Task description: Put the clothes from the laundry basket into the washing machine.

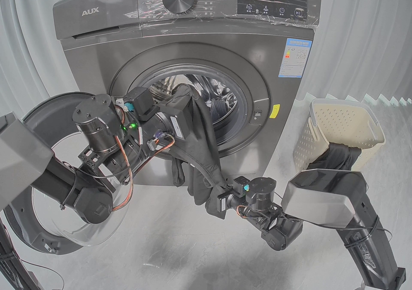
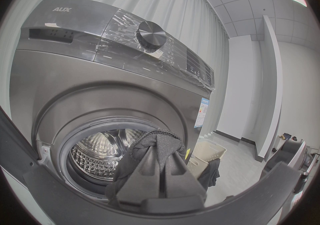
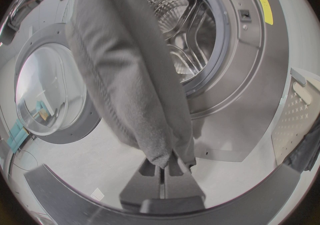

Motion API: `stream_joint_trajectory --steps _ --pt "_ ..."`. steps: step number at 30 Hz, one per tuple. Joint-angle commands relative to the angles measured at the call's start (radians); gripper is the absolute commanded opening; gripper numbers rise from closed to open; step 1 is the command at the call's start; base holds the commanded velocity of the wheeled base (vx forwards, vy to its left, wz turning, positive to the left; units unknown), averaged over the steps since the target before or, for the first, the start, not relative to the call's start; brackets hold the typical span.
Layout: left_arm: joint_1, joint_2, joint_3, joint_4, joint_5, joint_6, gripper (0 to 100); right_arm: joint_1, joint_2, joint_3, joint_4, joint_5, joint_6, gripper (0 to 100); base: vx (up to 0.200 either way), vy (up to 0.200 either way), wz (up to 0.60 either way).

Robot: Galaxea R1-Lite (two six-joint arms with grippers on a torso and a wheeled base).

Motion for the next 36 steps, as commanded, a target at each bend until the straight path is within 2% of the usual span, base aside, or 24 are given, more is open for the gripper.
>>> stream_joint_trajectory --steps 1,5,10,13,14,15,17,19,21,25,28,31,33,36 --pt "0.031 0.005 0.046 -0.029 -0.003 0.0 0 -0.013 -0.201 0.191 -0.03 0.009 0.003 0 0.0 0.0 0.0" --pt "0.051 0.001 0.091 -0.054 -0.006 -0.002 0 -0.042 -0.344 0.346 -0.033 0.036 0.0 0 0.0 0.0 0.0" --pt "0.063 -0.022 0.165 -0.097 -0.01 -0.032 0 -0.088 -0.498 0.515 -0.042 0.127 -0.003 0 0.0 0.0 0.0" --pt "0.062 -0.048 0.227 -0.118 -0.016 -0.04 0 -0.107 -0.546 0.618 -0.111 0.181 0.003 0 0.0 0.0 0.0" --pt "0.062 -0.055 0.234 -0.12 -0.016 -0.04 0 -0.108 -0.549 0.627 -0.119 0.187 0.003 0 0.0 0.0 0.0" --pt "0.06 -0.076 0.277 -0.146 -0.016 -0.045 0 -0.122 -0.577 0.684 -0.125 0.227 0.008 0 0.0 0.0 0.0" --pt "0.059 -0.094 0.33 -0.179 -0.019 -0.048 0 -0.136 -0.618 0.727 -0.124 0.267 0.012 0 0.0 0.0 0.0" --pt "0.06 -0.114 0.372 -0.198 -0.026 -0.048 0 -0.147 -0.643 0.747 -0.125 0.279 0.014 0 0.0 0.0 0.0" --pt "0.06 -0.147 0.418 -0.199 -0.036 -0.054 0 -0.151 -0.673 0.751 -0.125 0.277 0.023 0 0.0 0.0 0.0" --pt "0.066 -0.171 0.438 -0.199 -0.053 -0.088 0 -0.154 -0.709 0.751 -0.127 0.262 0.063 0 0.0 0.0 0.0" --pt "0.091 -0.197 0.444 -0.199 -0.062 -0.091 0 -0.154 -0.732 0.764 -0.128 0.211 0.082 0 0.0 0.0 0.0" --pt "0.126 -0.205 0.464 -0.199 -0.101 -0.092 0 -0.15 -0.762 0.747 -0.125 0.191 0.124 0 0.0 0.0 0.0" --pt "0.135 -0.21 0.493 -0.199 -0.124 -0.091 0 -0.153 -0.775 0.722 -0.125 0.184 0.129 0 0.0 0.0 0.0" --pt "0.137 -0.208 0.525 -0.201 -0.136 -0.082 0 -0.144 -0.785 0.687 -0.124 0.119 0.132 0 0.0 0.0 0.0"
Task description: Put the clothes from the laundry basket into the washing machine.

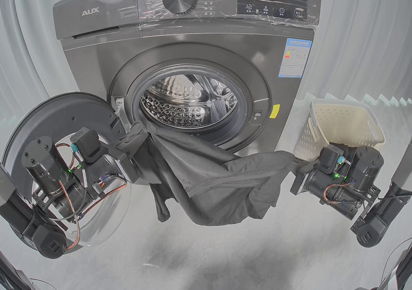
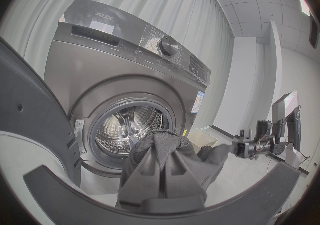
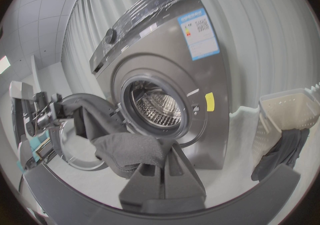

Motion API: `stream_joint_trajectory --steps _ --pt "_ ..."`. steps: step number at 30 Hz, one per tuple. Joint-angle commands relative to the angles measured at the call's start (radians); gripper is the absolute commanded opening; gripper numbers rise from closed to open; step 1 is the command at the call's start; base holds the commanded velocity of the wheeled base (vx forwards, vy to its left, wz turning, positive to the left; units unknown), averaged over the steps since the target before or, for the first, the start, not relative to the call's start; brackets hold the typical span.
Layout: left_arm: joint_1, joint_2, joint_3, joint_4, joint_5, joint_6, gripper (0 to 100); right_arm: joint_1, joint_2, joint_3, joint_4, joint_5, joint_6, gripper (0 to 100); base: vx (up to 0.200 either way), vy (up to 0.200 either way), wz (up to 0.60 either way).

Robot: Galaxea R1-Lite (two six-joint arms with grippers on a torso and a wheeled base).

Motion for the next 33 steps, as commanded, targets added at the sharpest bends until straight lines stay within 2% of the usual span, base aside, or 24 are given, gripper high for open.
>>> stream_joint_trajectory --steps 1,4,10,15,20,33 --pt "0.013 -0.015 0.046 -0.001 -0.011 0.007 0 0.01 -0.038 -0.049 0.001 -0.069 0.005 0 0.0 0.0 0.0" --pt "0.014 -0.015 0.042 -0.001 -0.01 0.007 0 0.003 -0.04 -0.065 0.0 -0.091 0.007 0 0.0 0.0 0.0" --pt "0.042 -0.012 0.015 -0.001 -0.008 0.008 0 -0.003 -0.05 -0.083 0.0 -0.092 0.008 0 0.0 0.0 0.0" --pt "0.097 -0.015 0.017 -0.001 -0.013 0.003 0 -0.006 -0.052 -0.132 -0.002 -0.102 0.008 0 0.0 0.0 0.0" --pt "0.096 -0.013 0.043 -0.001 -0.029 0.007 0 0.005 -0.049 -0.188 0.0 -0.161 0.01 0 0.0 0.0 0.0" --pt "0.096 -0.013 0.052 -0.001 -0.029 0.016 0 0.008 -0.082 -0.226 0.001 -0.175 0.013 0 0.0 0.0 0.0"
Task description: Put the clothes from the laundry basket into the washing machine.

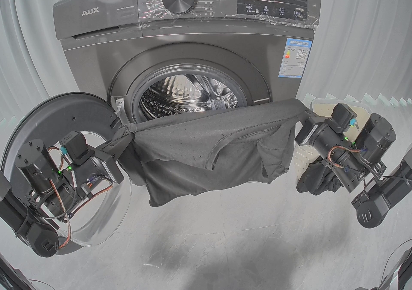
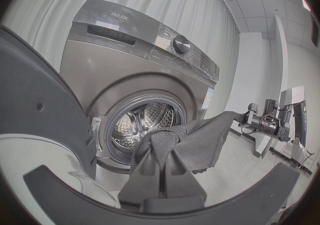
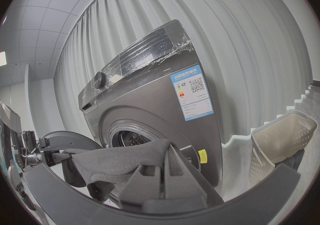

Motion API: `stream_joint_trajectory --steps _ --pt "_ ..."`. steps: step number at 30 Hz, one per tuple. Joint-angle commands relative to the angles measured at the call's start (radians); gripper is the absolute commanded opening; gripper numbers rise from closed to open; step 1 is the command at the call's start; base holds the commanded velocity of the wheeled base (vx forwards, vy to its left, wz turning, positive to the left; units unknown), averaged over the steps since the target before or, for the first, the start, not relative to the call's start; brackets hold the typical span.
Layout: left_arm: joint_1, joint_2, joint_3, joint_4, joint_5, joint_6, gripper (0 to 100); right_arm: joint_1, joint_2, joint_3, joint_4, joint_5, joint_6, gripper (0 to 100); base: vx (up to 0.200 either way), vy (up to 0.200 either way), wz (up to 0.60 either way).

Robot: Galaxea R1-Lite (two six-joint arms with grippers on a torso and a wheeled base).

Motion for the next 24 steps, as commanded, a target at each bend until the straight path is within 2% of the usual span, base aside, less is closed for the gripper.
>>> stream_joint_trajectory --steps 1,4,12,18,24 --pt "0.0 0.002 0.001 0.0 0.001 0.005 0 0.004 -0.019 -0.014 0.001 -0.007 0.004 0 0.0 0.0 0.0" --pt "0.002 0.002 -0.001 0.0 0.001 0.01 0 0.014 -0.026 -0.026 0.001 -0.024 0.006 0 0.0 0.0 0.0" --pt "0.002 -0.001 -0.012 -0.002 0.001 0.011 0 0.024 -0.028 -0.031 0.001 -0.025 0.007 0 0.0 0.0 0.0" --pt "0.002 -0.002 -0.019 -0.002 0.002 0.011 0 0.067 -0.054 -0.031 0.001 -0.027 0.004 0 0.0 0.0 0.0" --pt "0.002 -0.033 -0.019 0.0 0.001 0.005 0 0.069 -0.056 -0.031 0.001 -0.027 0.006 0 0.0 0.0 0.0"
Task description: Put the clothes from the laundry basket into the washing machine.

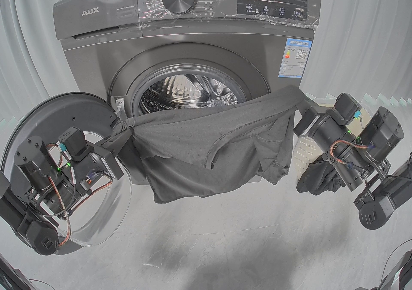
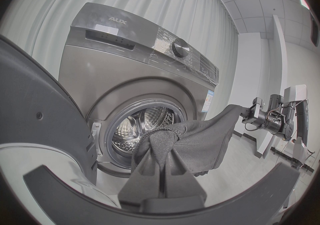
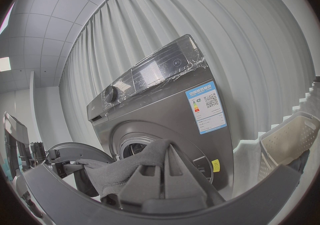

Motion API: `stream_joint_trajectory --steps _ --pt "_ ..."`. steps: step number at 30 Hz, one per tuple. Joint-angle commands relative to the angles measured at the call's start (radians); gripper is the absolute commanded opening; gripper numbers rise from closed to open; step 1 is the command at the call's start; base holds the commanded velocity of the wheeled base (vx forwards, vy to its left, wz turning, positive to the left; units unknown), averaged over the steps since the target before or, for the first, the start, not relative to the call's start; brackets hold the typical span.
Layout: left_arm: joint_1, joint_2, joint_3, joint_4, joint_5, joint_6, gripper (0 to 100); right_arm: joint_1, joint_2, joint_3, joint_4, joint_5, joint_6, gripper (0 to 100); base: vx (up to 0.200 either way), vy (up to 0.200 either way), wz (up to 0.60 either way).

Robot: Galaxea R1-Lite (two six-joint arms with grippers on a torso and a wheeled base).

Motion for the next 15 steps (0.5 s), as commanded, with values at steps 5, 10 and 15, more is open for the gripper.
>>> stream_joint_trajectory --steps 5,10,15 --pt "0.018 -0.037 -0.012 0.0 -0.002 -0.009 0 -0.008 -0.005 -0.004 0.0 0.002 -0.001 0 0.0 0.0 0.0" --pt "0.034 -0.032 -0.014 0.0 -0.014 -0.009 0 -0.011 -0.006 -0.004 0.0 0.002 0.001 0 0.0 0.0 0.0" --pt "0.044 -0.032 -0.014 0.0 -0.019 -0.01 0 -0.011 -0.005 -0.001 0.0 0.002 0.001 0 0.0 0.0 0.0"
